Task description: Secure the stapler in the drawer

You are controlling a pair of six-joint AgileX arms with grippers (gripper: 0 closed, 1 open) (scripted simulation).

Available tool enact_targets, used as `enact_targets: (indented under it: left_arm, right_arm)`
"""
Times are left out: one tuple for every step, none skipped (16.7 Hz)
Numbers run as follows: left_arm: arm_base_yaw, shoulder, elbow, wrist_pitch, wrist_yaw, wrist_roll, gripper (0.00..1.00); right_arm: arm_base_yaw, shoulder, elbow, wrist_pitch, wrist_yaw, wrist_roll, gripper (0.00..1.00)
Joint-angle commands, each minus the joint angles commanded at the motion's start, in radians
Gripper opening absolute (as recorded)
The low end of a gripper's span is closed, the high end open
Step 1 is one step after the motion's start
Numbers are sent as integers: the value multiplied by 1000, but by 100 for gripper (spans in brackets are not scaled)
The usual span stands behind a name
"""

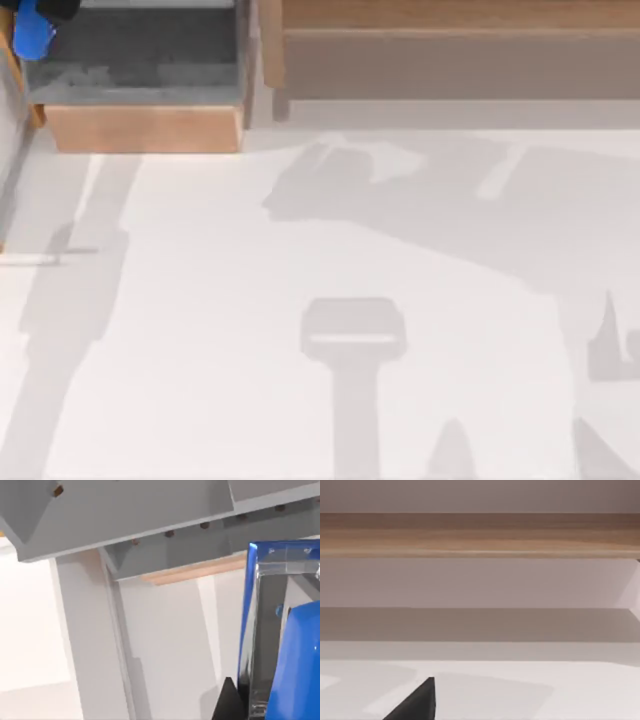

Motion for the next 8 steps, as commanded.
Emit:
enact_targets:
  left_arm:
    - [40, 1, 29, -15, -10, 53, 0]
    - [82, 8, 57, -30, -18, 100, 0]
    - [126, 23, 84, -45, -23, 141, 0]
    - [171, 44, 110, -61, -26, 174, 0]
    - [216, 72, 137, -75, -26, 199, 0]
    - [260, 105, 163, -86, -22, 217, 0]
    - [303, 143, 188, -96, -15, 228, 0]
    - [342, 186, 212, -104, -4, 233, 0]
  right_arm:
    - [0, 0, 0, 0, 0, 0, 100]
    - [0, 0, 0, 0, 0, 0, 100]
    - [0, 0, 0, 0, 0, 0, 100]
    - [0, 0, 0, 0, 0, 0, 100]
    - [0, 0, 0, 0, 0, 0, 100]
    - [0, 0, 0, 0, 0, 0, 100]
    - [0, 0, 0, 0, 0, 0, 100]
    - [0, 0, 0, 0, 0, 0, 100]
